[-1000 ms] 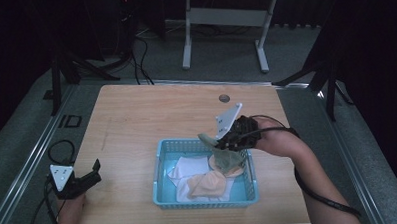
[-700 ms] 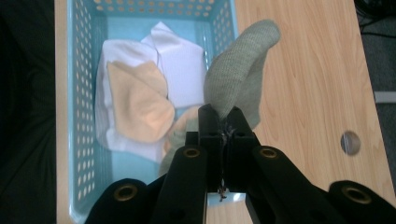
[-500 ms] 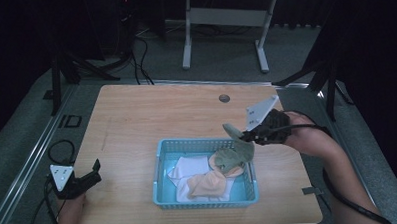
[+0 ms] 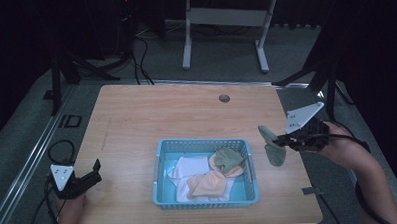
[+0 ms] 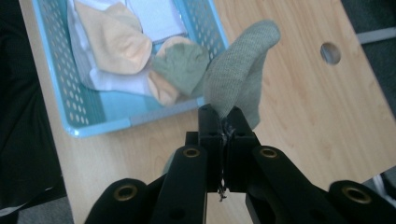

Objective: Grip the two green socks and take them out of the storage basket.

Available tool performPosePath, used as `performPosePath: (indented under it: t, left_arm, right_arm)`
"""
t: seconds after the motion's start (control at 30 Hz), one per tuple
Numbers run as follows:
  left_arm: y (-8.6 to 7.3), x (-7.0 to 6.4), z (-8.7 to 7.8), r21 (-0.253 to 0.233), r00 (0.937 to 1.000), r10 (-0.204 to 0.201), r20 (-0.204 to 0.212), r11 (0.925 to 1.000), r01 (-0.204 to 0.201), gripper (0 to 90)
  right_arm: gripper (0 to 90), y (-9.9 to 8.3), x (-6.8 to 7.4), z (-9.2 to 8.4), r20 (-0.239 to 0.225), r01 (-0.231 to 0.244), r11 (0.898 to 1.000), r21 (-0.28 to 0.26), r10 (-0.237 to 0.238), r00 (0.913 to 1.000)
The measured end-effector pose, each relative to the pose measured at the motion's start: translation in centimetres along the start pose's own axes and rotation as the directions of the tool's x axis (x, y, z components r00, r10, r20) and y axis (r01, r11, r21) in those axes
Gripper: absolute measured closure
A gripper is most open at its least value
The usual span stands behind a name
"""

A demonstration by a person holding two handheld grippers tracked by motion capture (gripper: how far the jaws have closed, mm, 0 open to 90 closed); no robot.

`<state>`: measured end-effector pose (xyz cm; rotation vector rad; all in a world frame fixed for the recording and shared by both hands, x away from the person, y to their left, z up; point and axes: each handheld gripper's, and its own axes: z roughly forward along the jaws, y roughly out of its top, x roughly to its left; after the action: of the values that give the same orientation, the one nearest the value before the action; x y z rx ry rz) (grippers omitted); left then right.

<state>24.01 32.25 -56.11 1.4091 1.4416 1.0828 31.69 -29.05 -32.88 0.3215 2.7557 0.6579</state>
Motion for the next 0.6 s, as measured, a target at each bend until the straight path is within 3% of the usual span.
performPosePath:
  t: [0.27,0.43,0.6]
  left_arm:
    - [0.0,0.0,0.0,-0.002,1.0000,0.000,0.001,1.0000,0.000,0.4]
    - [0.0,0.0,0.0,-0.002,1.0000,0.002,0.002,1.0000,-0.002,0.5]
    - [0.0,0.0,0.0,-0.002,1.0000,0.002,0.002,1.0000,-0.002,0.5]
  right_arm:
    - [87.8,-4.3,0.6,2.6,-0.029,-0.080,0.997,-0.017,0.079,0.9964]
    - [87.9,-7.0,1.5,5.8,-0.050,-0.120,0.993,0.006,0.120,0.9915]
    - [87.6,-10.2,2.3,9.3,-0.075,-0.184,0.983,0.023,0.185,0.9799]
